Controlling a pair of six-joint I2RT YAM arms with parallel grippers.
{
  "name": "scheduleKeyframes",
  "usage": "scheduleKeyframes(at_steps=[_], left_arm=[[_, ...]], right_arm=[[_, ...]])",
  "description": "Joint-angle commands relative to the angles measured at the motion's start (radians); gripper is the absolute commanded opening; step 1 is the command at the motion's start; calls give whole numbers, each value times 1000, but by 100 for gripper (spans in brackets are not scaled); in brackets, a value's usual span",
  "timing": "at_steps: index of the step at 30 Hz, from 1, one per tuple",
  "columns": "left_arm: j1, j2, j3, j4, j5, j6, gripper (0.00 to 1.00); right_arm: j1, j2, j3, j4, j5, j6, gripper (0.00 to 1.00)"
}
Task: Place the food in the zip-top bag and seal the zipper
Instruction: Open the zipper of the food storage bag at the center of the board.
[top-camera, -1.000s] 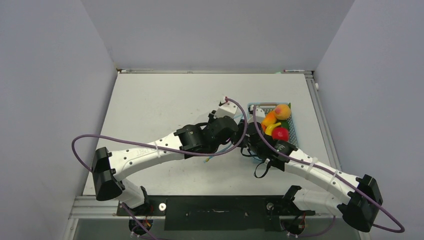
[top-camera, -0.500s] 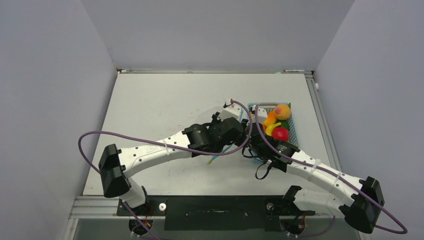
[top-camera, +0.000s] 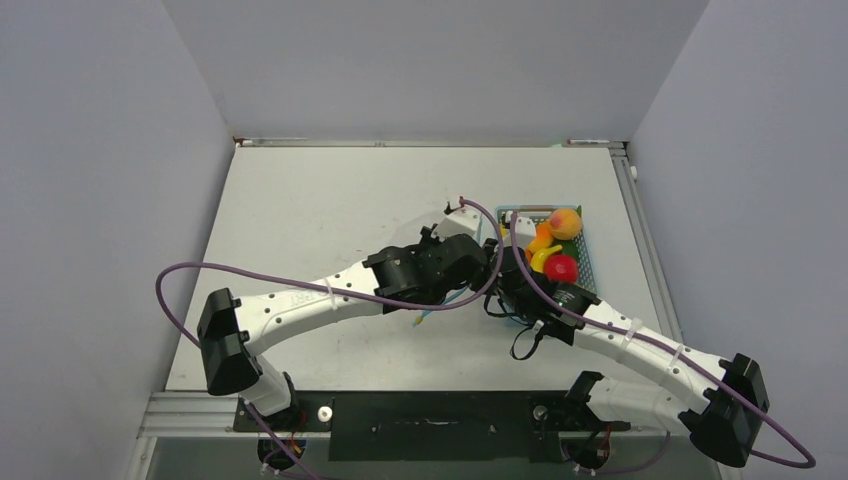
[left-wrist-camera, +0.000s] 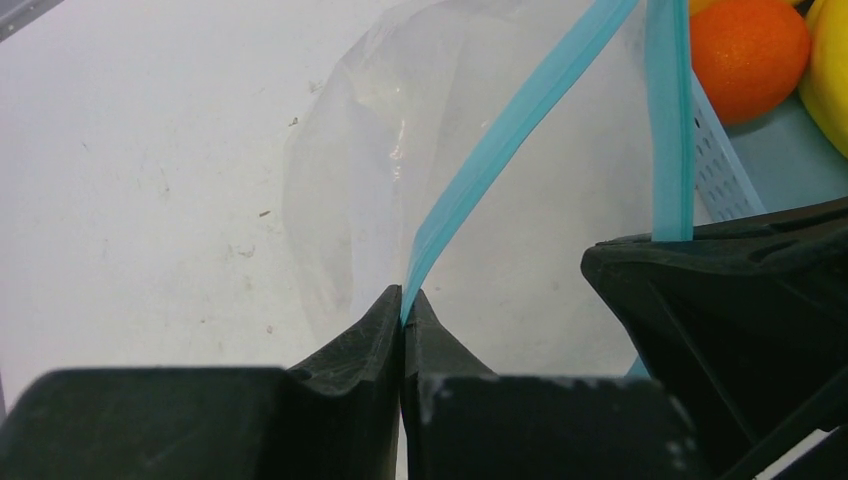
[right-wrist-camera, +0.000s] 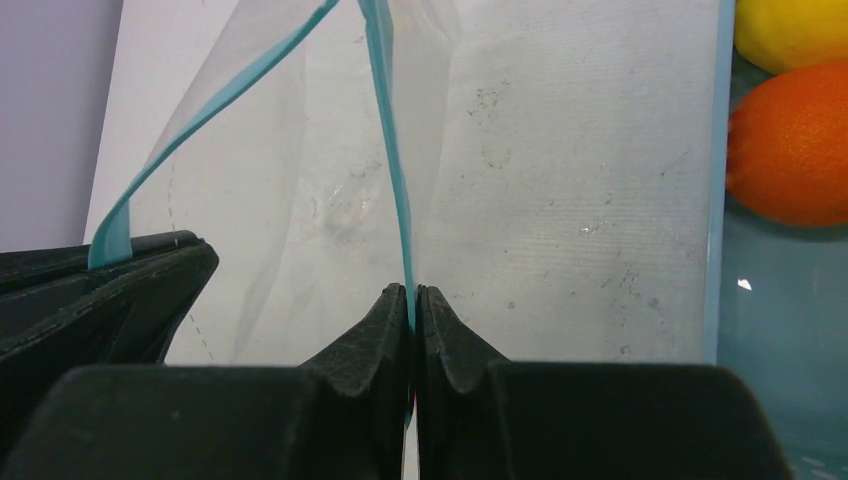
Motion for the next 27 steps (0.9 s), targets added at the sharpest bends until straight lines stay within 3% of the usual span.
scheduleKeyframes(at_steps=[1,10,27], left_arm=[[-6,-45,57,-46,-58,5,0],[-11,-115,68,-128,-135,30,0],[-11,-179,114,-352,-300,57,0]], right_arm=[[9,-36,26,-2,35,-11,5],[8,-14,17,-9,57,-13,5],[6,187,-22,140,29,-17,5]])
